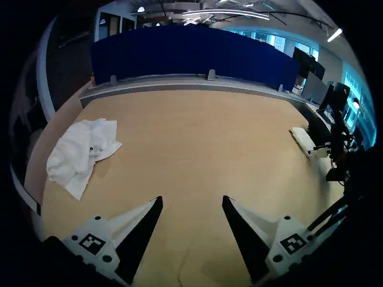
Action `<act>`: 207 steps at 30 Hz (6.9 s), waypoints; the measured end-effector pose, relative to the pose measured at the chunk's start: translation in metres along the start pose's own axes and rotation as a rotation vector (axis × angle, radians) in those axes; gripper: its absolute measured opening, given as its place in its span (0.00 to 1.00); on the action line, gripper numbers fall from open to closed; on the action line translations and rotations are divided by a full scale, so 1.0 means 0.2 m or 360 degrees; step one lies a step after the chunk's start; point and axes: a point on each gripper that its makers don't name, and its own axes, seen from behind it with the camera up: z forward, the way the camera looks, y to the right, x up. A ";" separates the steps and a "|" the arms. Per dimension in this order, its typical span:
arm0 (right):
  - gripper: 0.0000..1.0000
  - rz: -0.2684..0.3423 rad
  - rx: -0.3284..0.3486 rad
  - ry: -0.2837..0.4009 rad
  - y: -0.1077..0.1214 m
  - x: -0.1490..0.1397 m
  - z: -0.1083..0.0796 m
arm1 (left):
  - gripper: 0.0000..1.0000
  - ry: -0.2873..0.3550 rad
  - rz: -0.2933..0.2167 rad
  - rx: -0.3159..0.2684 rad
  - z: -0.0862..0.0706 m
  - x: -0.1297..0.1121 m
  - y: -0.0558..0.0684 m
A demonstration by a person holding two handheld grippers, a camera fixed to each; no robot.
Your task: Fold towel
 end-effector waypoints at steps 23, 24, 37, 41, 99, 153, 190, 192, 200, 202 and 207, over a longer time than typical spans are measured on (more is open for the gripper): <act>1.00 0.0055 -0.0014 0.0140 -0.01 0.15 -0.16 | 0.92 0.0031 -0.0008 -0.0001 0.01 0.03 0.00; 1.00 0.0054 -0.0012 0.0152 -0.02 0.17 -0.17 | 0.92 0.0034 -0.0007 -0.0001 0.02 0.04 0.00; 1.00 0.0069 0.0085 0.0466 -0.52 0.46 -0.56 | 0.92 0.0129 -0.0023 -0.0031 0.05 0.10 -0.03; 1.00 0.0065 0.0092 0.0553 -0.71 0.52 -0.65 | 0.92 0.0165 -0.0017 -0.0040 0.05 0.13 -0.05; 1.00 0.0059 -0.0004 0.1242 -1.39 0.82 -0.96 | 0.92 0.1207 0.0042 0.0261 0.03 0.54 -0.45; 1.00 0.0095 -0.0103 0.1361 -1.21 0.80 -0.92 | 0.92 0.1230 0.0019 0.0279 0.28 0.33 -0.52; 1.00 0.0158 -0.0196 0.1415 -0.90 0.60 -0.57 | 0.92 0.1230 0.0019 0.0279 0.27 0.33 -0.52; 1.00 0.0157 -0.0199 0.1411 -0.88 0.59 -0.55 | 0.92 0.1230 0.0019 0.0279 0.27 0.33 -0.52; 1.00 0.0176 -0.0154 0.1376 -0.90 0.53 -0.49 | 0.92 0.1230 0.0019 0.0279 0.27 0.33 -0.52; 1.00 0.0171 -0.0147 0.1376 -0.90 0.52 -0.48 | 0.92 0.1230 0.0019 0.0279 0.27 0.33 -0.52; 1.00 0.0157 -0.0167 0.1393 -0.89 0.50 -0.48 | 0.92 0.1230 0.0019 0.0279 0.27 0.33 -0.52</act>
